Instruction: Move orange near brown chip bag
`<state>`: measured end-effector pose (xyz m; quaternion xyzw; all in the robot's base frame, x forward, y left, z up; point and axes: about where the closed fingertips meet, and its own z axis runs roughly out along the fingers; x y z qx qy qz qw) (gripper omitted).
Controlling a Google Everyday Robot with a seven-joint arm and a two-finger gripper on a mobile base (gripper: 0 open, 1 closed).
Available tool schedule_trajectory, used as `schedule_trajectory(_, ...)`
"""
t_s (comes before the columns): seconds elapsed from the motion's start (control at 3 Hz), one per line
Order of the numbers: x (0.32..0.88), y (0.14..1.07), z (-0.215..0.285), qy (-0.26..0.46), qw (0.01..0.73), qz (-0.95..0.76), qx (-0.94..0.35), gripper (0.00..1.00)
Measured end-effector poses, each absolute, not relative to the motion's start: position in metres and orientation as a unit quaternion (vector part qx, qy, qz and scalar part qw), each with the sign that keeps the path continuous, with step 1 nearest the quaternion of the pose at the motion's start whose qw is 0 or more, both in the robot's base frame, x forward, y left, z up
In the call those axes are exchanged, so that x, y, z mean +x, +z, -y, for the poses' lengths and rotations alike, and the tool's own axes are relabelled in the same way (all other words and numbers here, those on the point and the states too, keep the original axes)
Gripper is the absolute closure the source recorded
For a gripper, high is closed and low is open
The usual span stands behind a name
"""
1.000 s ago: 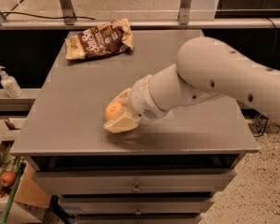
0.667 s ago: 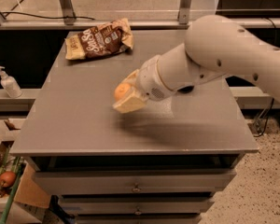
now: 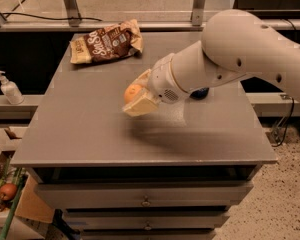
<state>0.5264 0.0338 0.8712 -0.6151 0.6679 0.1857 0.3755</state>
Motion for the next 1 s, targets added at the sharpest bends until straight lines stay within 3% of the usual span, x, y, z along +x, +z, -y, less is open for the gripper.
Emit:
schedule_trajectory(0.33,0.543,0.87,-0.032,0.169,0.385,-0.673,-0.608,1.0)
schedule_trajectory(1.0,0.636,0.864,-0.023,0.126,0.402,-0.698,-0.579,1.0)
